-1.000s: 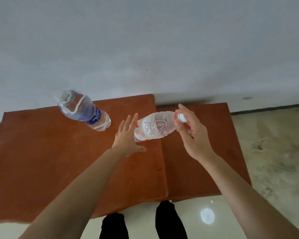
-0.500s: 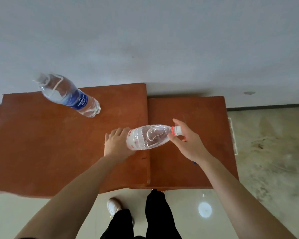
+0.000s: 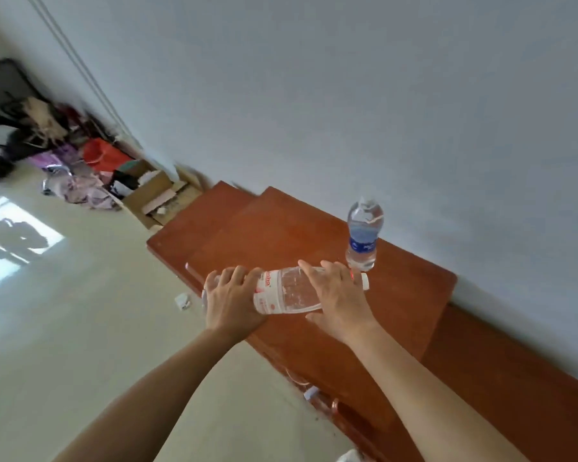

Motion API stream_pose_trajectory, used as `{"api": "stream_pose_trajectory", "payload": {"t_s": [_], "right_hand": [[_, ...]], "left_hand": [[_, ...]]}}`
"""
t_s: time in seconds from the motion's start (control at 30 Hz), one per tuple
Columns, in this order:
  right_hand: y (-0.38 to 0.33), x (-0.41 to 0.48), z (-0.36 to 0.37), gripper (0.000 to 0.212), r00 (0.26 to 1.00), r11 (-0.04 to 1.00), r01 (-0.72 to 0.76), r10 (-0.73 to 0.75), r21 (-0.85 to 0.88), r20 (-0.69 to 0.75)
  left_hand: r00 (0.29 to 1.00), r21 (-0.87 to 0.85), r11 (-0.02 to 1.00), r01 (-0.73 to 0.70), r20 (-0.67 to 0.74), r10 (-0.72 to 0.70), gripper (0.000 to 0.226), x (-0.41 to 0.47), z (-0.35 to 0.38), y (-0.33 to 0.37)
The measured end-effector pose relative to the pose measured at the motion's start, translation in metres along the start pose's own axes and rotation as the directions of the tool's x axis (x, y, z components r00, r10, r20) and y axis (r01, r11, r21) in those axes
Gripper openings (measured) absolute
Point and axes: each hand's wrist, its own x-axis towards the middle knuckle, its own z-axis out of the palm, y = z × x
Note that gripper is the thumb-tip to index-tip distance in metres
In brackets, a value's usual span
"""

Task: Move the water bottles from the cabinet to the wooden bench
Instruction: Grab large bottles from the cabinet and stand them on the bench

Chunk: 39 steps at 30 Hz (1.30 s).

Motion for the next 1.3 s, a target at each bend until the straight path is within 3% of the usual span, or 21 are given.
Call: {"api": "stream_pose_trajectory", "payload": {"t_s": [0.2,0.37,0.5,0.57,0.63,0.83,0.93,1.07,1.2,1.3], "right_hand": [[-0.167,0.055,-0.028,0.089,0.953,0.96,0.253,-0.268,-0.118,-0.141],[-0.369,0.079,-0.024,0.092,0.848,0.874,0.46,-0.485,-0.158,-0.213],[-0.528,0.083,-0.003,0.103,0.735,0.773,0.608,-0.635,-0.182,-0.24],[-0.605,0.081,0.012,0.106,0.649,0.695,0.694,-0.717,-0.189,-0.254],[-0.654,0.079,0.021,0.106,0.615,0.65,0.741,-0.757,-0.165,-0.22],[-0.824,0.076,0.075,0.102,0.419,0.436,0.891,-0.896,-0.124,-0.146],[-0.911,0.082,0.111,0.103,0.308,0.317,0.944,-0.946,-0.089,-0.105],[-1.047,0.102,0.152,0.102,0.143,0.146,0.989,-0.984,-0.023,-0.109],[-1.19,0.113,0.157,0.103,0.0,0.004,0.997,-0.999,0.08,0.052],[-1.274,0.11,0.158,0.099,-0.155,-0.147,0.982,-0.986,0.119,0.058]], "left_hand": [[0.959,0.031,0.962,0.273,-0.094,-0.269,0.076,-0.07,-0.087,-0.128],[0.849,0.103,0.884,0.456,-0.347,-0.397,0.079,-0.169,-0.143,-0.297],[0.738,0.114,0.784,0.611,-0.439,-0.512,0.076,-0.263,-0.183,-0.41],[0.67,0.119,0.716,0.687,-0.486,-0.562,0.072,-0.315,-0.196,-0.46],[0.631,0.126,0.681,0.722,-0.525,-0.572,0.069,-0.349,-0.204,-0.489],[0.433,0.067,0.506,0.86,-0.62,-0.654,0.062,-0.461,-0.207,-0.595],[0.372,0.083,0.419,0.904,-0.636,-0.676,0.063,-0.508,-0.202,-0.65],[0.276,0.128,0.249,0.96,-0.593,-0.756,0.071,-0.559,-0.223,-0.745],[0.126,0.147,0.058,0.987,-0.517,-0.847,0.075,-0.611,-0.265,-0.83],[0.012,0.138,-0.066,0.988,-0.499,-0.867,0.079,-0.647,-0.287,-0.869]]}}
